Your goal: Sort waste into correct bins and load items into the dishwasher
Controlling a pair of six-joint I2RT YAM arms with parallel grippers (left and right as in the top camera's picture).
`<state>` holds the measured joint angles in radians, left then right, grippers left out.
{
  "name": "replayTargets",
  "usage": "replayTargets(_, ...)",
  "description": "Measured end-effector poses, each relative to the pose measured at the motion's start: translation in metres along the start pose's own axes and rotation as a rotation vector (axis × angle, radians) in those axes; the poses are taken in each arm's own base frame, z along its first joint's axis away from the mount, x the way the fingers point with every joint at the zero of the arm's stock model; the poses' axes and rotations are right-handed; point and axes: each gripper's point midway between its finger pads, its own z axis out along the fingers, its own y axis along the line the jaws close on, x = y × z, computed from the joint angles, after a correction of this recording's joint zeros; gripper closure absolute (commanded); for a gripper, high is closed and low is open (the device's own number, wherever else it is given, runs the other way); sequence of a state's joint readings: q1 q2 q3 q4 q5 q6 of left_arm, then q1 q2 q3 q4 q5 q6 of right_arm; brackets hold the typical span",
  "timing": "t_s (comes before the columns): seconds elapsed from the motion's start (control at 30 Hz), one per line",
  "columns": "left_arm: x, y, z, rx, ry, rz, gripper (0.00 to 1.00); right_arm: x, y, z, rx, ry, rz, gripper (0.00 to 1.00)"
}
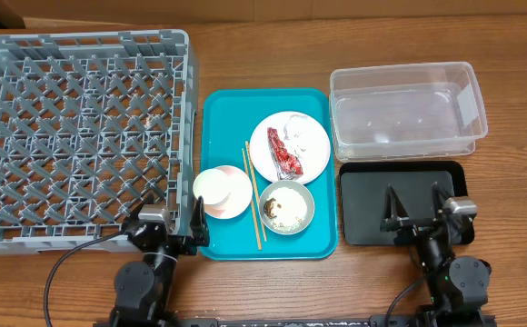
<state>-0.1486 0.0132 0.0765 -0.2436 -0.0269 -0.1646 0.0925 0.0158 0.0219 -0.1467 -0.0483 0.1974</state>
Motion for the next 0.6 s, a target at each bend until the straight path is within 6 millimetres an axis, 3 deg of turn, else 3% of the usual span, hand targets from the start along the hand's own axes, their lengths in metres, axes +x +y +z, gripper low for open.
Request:
replayTargets(0.13, 0.011, 0.002, -0.012, -0.021, 0.129, 0.014, 0.0, 0.003, 0.0, -0.004, 0.016, 0.073, 0.014, 0.0)
replayTargets(0.37, -0.016, -0.002, -0.032, -0.049, 0.3, 0.018, 0.0, -0.033, 0.015, -0.013, 0.015, 0.148, 0.024, 0.0)
replayTargets(0.6, -0.026, -0.018, -0.02, -0.007, 0.53, -0.001, 0.0, -0.045, 0.025, -0.005, 0.028, 0.352, 0.047, 0.0)
